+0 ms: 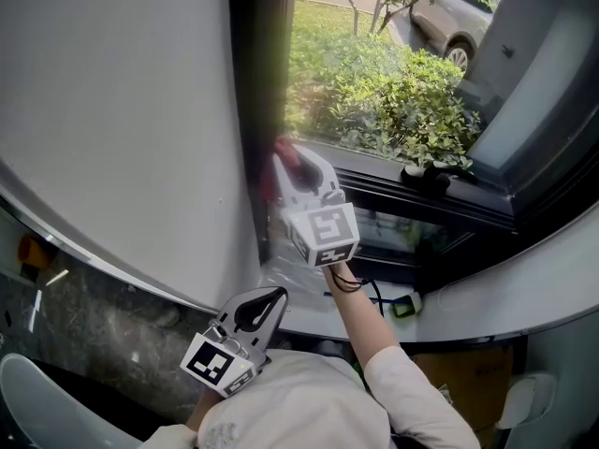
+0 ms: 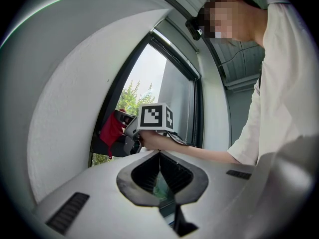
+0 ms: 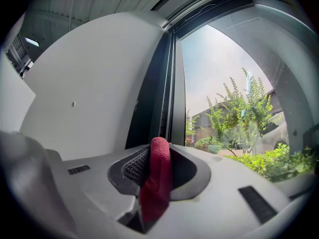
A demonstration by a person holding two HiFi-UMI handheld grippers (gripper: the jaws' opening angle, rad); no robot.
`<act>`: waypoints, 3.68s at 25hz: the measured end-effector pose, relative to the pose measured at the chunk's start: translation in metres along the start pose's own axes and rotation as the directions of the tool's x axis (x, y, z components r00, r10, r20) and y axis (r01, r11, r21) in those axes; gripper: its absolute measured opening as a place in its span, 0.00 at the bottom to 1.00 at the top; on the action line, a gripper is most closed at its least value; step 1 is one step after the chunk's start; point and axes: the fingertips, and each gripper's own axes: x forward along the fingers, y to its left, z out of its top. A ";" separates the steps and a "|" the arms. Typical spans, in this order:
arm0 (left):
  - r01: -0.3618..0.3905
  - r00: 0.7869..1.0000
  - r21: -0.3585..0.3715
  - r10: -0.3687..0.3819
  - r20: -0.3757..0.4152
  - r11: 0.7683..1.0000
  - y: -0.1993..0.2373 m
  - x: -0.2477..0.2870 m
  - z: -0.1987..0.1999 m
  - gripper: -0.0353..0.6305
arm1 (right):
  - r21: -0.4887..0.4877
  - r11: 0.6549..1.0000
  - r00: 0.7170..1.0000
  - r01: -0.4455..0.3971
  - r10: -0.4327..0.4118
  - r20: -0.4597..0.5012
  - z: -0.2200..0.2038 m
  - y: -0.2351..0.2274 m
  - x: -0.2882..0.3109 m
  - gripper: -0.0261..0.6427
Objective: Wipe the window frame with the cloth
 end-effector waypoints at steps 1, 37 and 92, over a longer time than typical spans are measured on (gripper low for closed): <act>0.002 1.000 0.000 -0.002 0.000 1.000 0.000 0.000 0.000 0.07 | 0.000 1.000 1.000 0.002 -0.002 -0.008 -0.002 0.000 0.000 0.17; 0.007 1.000 0.007 -0.007 -0.001 1.000 0.006 0.017 0.001 0.07 | 0.032 0.999 1.000 0.029 -0.029 0.003 -0.007 0.001 -0.001 0.17; -0.028 0.999 0.002 0.028 -0.016 1.000 0.021 0.051 0.000 0.07 | -0.337 0.928 0.900 0.156 -0.274 -0.338 -0.032 -0.078 -0.008 0.17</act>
